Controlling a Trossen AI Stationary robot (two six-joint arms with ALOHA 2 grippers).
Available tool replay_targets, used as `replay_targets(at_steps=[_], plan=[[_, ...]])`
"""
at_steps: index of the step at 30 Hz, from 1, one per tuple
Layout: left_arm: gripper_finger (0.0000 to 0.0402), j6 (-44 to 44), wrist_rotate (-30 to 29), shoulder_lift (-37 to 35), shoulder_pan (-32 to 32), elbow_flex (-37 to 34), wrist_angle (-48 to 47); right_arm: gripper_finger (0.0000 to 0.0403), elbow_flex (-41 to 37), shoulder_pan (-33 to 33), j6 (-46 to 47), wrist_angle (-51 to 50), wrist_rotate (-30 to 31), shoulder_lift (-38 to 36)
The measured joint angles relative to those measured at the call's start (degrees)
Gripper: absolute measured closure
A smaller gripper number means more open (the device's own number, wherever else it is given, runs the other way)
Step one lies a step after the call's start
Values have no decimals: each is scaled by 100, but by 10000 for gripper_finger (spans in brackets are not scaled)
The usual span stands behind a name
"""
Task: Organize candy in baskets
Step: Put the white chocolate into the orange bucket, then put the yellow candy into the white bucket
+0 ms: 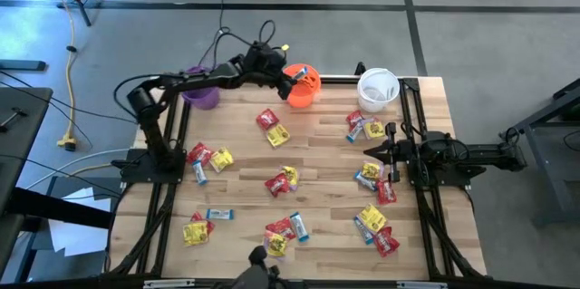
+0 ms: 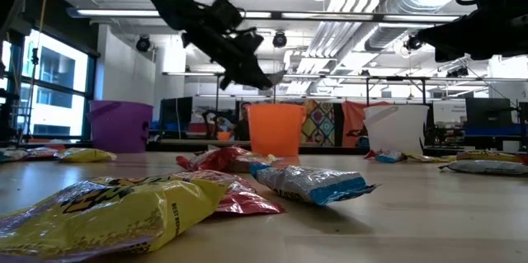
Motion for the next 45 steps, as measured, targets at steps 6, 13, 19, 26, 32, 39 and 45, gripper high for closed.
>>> replay_targets(at_steps=[6, 13, 19, 26, 32, 39, 45], plan=[[366, 259, 163, 560, 8, 449, -375, 402, 0, 0, 0, 2, 1, 0], [317, 291, 179, 763, -4, 525, -474, 402, 0, -14, -25, 60, 11, 0], [283, 289, 18, 762, -16, 527, -485, 402, 0, -24, -7, 838, 45, -2], [275, 584, -343, 490, -250, 486, -534, 402, 0, -24, 859, 2112, 1973, -2], [337, 409, -1340, -62, -1027, -364, 173, 402, 0, -26, 1308, 2157, 4077, 0], [398, -496, -2053, -1049, -1781, -1587, 1032, 402, 0, -26, 1162, 2616, 5014, -7], [401, -1441, -2495, -2012, -2175, -2834, 1894, 402, 0, -26, 1253, 2625, 5305, -4]])
